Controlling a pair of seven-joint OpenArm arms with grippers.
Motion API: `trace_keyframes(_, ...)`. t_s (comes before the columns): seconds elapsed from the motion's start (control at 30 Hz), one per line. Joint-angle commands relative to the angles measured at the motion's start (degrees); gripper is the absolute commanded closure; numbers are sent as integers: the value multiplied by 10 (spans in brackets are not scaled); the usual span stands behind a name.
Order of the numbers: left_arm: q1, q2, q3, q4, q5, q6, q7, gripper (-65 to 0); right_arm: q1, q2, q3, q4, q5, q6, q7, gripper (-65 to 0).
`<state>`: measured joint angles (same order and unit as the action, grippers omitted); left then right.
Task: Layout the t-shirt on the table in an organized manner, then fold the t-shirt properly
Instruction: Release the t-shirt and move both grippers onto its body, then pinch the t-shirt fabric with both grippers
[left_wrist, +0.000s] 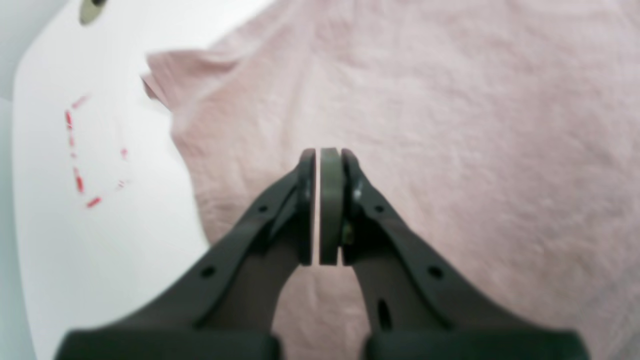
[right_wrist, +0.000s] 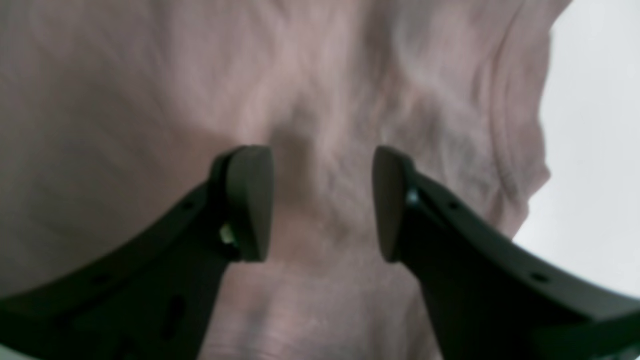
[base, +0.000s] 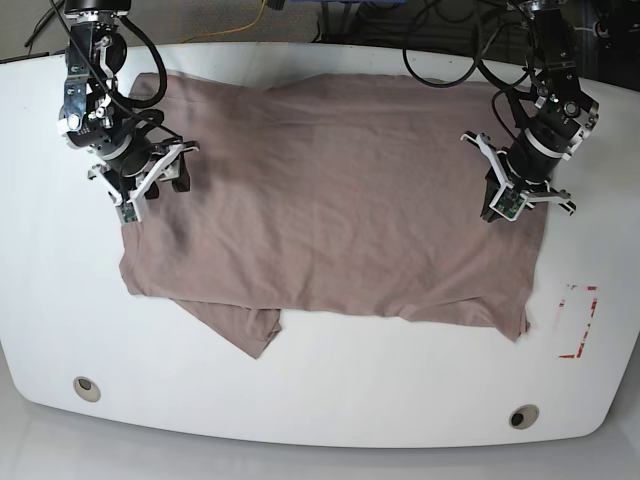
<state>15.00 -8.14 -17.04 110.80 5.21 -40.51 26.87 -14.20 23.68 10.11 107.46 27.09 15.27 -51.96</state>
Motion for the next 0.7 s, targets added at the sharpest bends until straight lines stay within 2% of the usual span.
trace_keyframes(0.0,12,-6,-2,8,-3,5,-20,0,-1,-1,-7,9,-17,14,30,-267)
trace_keyframes(0.13,26,-7,-1,5,-2,5,-35,0,-14,-22,-13,9,-60,32,45,-205)
trace_keyframes(0.3,51,-7,0,-2,-2,5,-63,0,-17,-61,-12,9,-112,54,47,-86)
trace_keyframes(0.43,53,-4,0,-5,-2,25,-84,0,-14,-81,-12,8,-145,66,47,-18)
trace_keyframes(0.67,56,-3,7,-10,-2,72,-86,0,-5,-101,-11,-22,-169,68,47,0)
